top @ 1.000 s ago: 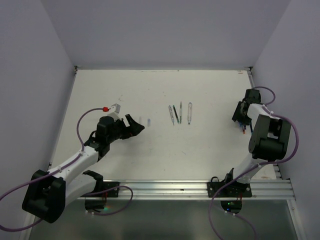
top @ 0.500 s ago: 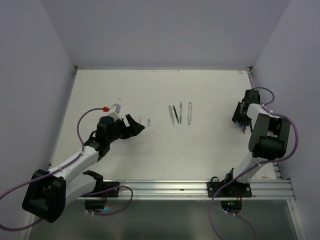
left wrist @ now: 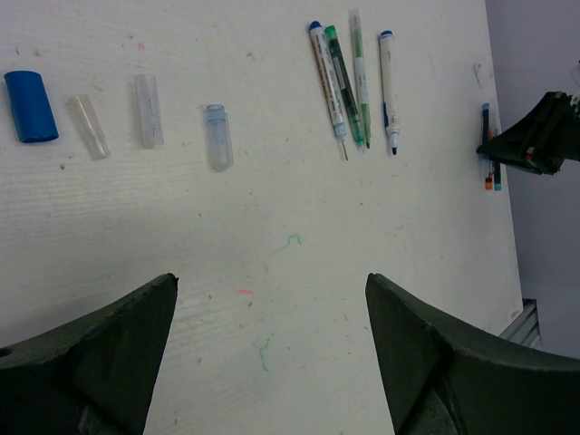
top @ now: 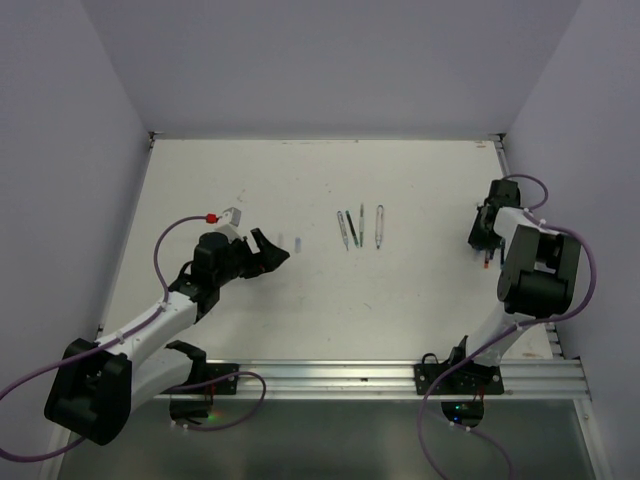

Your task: Open the pen caps

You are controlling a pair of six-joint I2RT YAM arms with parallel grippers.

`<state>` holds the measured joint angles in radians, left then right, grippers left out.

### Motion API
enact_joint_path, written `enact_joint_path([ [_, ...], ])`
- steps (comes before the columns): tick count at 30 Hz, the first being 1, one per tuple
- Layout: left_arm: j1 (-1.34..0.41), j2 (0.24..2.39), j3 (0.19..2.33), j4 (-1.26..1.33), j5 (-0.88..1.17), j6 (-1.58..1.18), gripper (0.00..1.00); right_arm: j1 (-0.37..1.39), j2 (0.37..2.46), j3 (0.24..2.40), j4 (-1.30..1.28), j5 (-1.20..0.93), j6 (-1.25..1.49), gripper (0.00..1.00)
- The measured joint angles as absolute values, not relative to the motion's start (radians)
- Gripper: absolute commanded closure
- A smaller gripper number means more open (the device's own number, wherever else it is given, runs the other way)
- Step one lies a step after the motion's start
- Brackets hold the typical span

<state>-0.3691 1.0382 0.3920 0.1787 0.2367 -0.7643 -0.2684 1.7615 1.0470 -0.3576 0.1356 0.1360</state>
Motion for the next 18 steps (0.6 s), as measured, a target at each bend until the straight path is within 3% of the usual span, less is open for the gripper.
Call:
enact_joint_path([
  [8,-0.369,1.037,0.392,0.179,0.236,-0.764,0.12,-0.217,1.784,1.065,-0.358,0.169,0.122,0.81],
  [12,-0.369,1.031,0.391,0.179,0.236,-0.764,0.12,-0.203,1.787,1.069,-0.358,0.181,0.117,0.89],
  [14,-0.369,1.026,0.388,0.179,0.236,-0.764,0.12,-0.198,1.787,1.07,-0.359,0.184,0.118,1.0],
  [18,-0.369,1.025,0.384,0.178,0.236,-0.764,0.12,-0.185,1.788,1.077,-0.373,0.191,0.119,1.0],
])
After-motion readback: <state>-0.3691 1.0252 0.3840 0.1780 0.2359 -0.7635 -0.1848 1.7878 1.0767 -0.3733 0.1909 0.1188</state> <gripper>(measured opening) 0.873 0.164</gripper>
